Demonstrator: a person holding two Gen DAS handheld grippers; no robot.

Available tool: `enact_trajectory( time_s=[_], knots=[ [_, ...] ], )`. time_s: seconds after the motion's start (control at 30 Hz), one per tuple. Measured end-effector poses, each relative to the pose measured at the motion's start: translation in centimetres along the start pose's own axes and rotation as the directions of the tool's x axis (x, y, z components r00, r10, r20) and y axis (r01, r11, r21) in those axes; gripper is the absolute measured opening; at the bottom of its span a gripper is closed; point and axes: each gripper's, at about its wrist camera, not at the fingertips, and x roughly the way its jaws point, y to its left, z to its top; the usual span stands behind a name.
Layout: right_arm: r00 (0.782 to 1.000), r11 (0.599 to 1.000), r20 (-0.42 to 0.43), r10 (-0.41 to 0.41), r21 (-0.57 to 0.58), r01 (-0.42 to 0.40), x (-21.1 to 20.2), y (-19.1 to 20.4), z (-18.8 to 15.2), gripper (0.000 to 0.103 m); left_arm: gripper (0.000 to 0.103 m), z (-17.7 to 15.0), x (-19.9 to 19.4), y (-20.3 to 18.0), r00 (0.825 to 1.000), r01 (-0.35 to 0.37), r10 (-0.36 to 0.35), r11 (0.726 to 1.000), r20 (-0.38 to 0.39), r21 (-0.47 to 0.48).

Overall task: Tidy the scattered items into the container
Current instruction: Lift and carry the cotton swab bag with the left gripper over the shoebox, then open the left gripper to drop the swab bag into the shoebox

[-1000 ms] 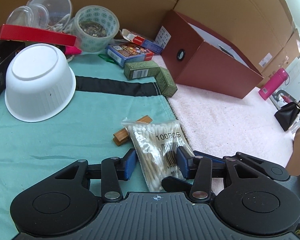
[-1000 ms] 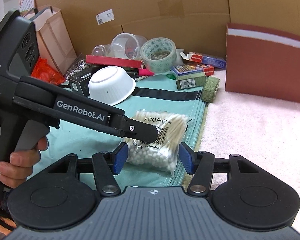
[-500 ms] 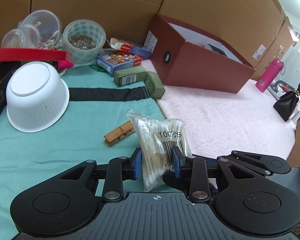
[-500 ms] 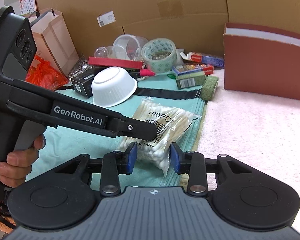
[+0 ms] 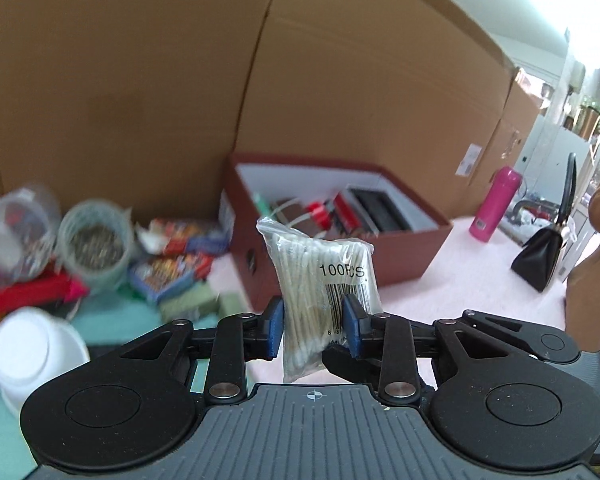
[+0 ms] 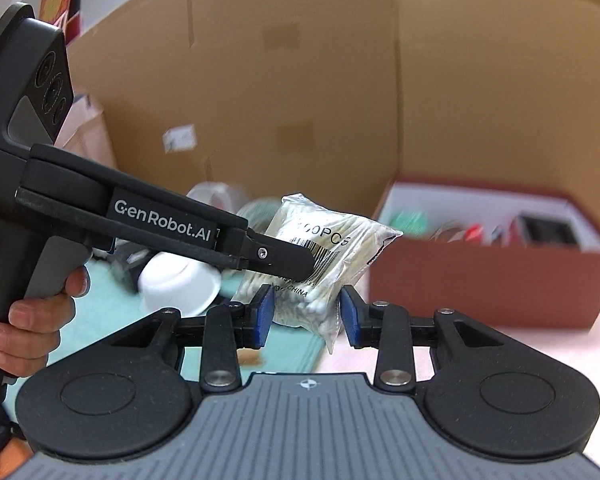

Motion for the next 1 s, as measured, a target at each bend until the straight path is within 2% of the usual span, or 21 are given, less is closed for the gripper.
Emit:
enact_trajectory(
  time_s=[0.17,0.3,0.5,0.7,0.77,0.8,0.9,1.0],
  knots=[
    [0.996,0.998,0.064,-0.064,0.003,0.064,0.8,-3.5,2.5,0.041,0.031,3.8,2.9,-2.6,0.999,0.002,-0.005,0.997,0.045,0.074],
    [0.99,0.994,0.087,-0.111,0.0,0.111,2.2,-6.6,3.6,0.041,0.031,5.9,6.0,-3.8,0.998,0.014,-0.02,0.995,0.067,0.098],
    [0.987,0.989,0.065,-0.149,-0.011,0.15,5.2,-11.0,4.0,0.041,0.031,7.6,11.5,-4.0,0.998,0.05,-0.054,0.995,0.044,0.083],
    [0.988,0.988,0.021,-0.155,-0.001,0.155,8.2,-14.7,3.3,0.041,0.031,7.8,16.0,-4.6,1.0,0.026,-0.027,0.993,0.007,0.116],
    [0.987,0.987,0.008,-0.159,-0.007,0.16,9.1,-15.5,3.0,0.041,0.036,7.8,17.1,-4.4,1.0,0.027,-0.026,0.992,-0.006,0.12],
    [0.987,0.987,0.003,-0.163,-0.011,0.163,9.6,-15.8,2.9,0.042,0.047,7.8,17.3,-4.1,1.0,0.029,-0.027,0.993,-0.014,0.118],
    [0.983,0.983,-0.017,-0.183,-0.016,0.182,10.7,-16.4,2.5,0.042,0.049,7.7,18.4,-3.8,1.0,0.01,-0.007,0.992,-0.025,0.127],
    [0.981,0.981,-0.034,-0.194,-0.021,0.193,11.7,-17.0,2.3,0.042,0.062,7.6,18.7,-3.5,1.0,-0.015,0.018,0.992,-0.019,0.127]
  ],
)
